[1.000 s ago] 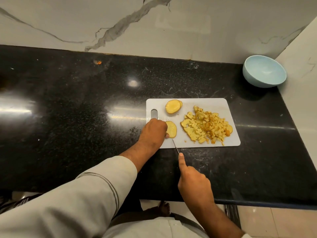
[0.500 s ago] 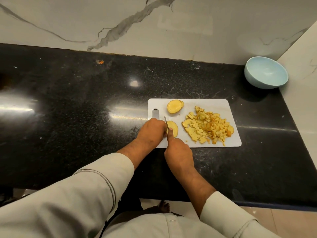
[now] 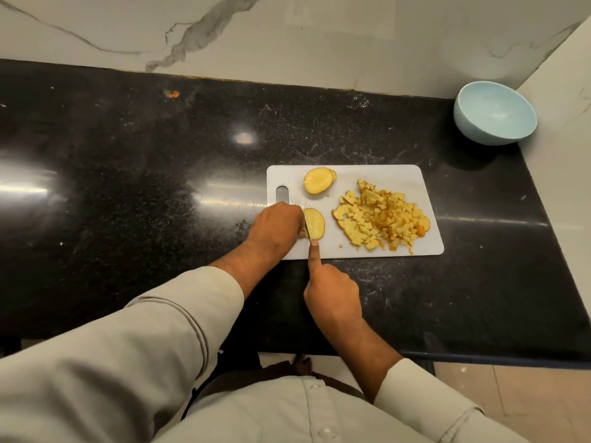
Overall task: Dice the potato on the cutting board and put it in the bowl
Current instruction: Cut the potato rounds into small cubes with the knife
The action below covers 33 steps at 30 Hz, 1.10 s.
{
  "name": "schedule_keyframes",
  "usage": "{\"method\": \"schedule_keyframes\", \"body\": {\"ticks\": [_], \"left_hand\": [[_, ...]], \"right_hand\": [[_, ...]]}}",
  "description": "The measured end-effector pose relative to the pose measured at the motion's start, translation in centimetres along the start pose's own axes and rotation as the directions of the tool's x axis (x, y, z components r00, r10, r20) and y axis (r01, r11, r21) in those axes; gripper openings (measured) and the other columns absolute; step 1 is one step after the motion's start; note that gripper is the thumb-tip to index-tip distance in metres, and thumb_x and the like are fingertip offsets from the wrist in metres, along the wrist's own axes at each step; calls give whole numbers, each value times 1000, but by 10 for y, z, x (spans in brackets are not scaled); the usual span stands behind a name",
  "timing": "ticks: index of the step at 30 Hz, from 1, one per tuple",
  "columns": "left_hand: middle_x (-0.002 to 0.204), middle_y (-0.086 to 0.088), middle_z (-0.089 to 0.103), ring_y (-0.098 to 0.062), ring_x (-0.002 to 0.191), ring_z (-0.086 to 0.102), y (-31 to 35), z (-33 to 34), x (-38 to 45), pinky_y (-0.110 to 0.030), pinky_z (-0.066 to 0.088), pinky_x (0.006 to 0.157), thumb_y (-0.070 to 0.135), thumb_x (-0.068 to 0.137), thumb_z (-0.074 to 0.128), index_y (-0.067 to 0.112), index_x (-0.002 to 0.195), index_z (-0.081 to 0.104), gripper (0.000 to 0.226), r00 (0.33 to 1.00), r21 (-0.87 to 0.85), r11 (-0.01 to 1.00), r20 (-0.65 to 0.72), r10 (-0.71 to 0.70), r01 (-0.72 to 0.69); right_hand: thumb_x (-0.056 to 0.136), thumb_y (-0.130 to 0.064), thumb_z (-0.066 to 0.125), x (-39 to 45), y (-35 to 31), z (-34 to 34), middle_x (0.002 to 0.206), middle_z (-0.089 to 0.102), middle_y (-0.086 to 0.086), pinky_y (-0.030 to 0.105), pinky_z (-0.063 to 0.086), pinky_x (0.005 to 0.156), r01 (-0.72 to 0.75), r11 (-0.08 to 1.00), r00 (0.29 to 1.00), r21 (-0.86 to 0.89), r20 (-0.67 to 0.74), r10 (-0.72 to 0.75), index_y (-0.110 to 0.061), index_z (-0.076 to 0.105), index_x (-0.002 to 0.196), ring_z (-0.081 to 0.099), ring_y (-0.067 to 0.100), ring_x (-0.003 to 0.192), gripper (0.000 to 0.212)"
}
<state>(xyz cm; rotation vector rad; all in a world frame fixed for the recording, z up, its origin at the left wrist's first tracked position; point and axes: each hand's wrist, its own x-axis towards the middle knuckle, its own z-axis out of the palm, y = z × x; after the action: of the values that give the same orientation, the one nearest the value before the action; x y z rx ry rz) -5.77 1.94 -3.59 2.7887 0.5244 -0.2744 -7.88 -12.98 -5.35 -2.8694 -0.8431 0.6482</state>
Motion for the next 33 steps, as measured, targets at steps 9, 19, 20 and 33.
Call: {"method": "schedule_keyframes", "body": {"ticks": [9, 19, 20, 33], "left_hand": [[94, -12, 68, -31, 89, 63, -5, 5, -3, -25, 37, 67, 20, 89, 61, 13, 98, 72, 15, 1000, -80, 997, -18, 6, -8], [136, -9, 41, -27, 106, 47, -5, -6, 23, -42, 43, 86, 70, 86, 41, 23, 138, 36, 70, 866, 431, 766, 78, 494, -476], [133, -9, 40, -27, 102, 45, -7, -1, 22, -42, 40, 84, 73, 87, 32, 22, 135, 34, 70, 866, 476, 745, 79, 493, -467], [115, -8, 46, -25, 96, 47, 16, 35, -2, -35, 40, 77, 71, 87, 35, 20, 122, 43, 63, 972, 187, 982, -223, 77, -35]], "right_hand": [[98, -21, 34, -44, 29, 0, 87, 52, -1, 36, 49, 65, 1, 999, 999, 53, -38, 1, -28, -3, 153, 59, 20, 75, 66], [101, -26, 36, -29, 43, -20, 84, 58, -3, 33, 51, 64, -77, 985, 971, 155, -213, 109, -33, 10, 153, 60, 16, 71, 58], [101, -27, 36, -30, 44, -20, 83, 58, -3, 34, 51, 65, -85, 983, 969, 162, -215, 119, -33, 11, 153, 60, 16, 71, 58], [102, -27, 35, -32, 54, -14, 72, 47, -8, 27, 47, 59, -103, 977, 971, 187, -194, 139, -31, 10, 153, 51, 9, 63, 57]]}}
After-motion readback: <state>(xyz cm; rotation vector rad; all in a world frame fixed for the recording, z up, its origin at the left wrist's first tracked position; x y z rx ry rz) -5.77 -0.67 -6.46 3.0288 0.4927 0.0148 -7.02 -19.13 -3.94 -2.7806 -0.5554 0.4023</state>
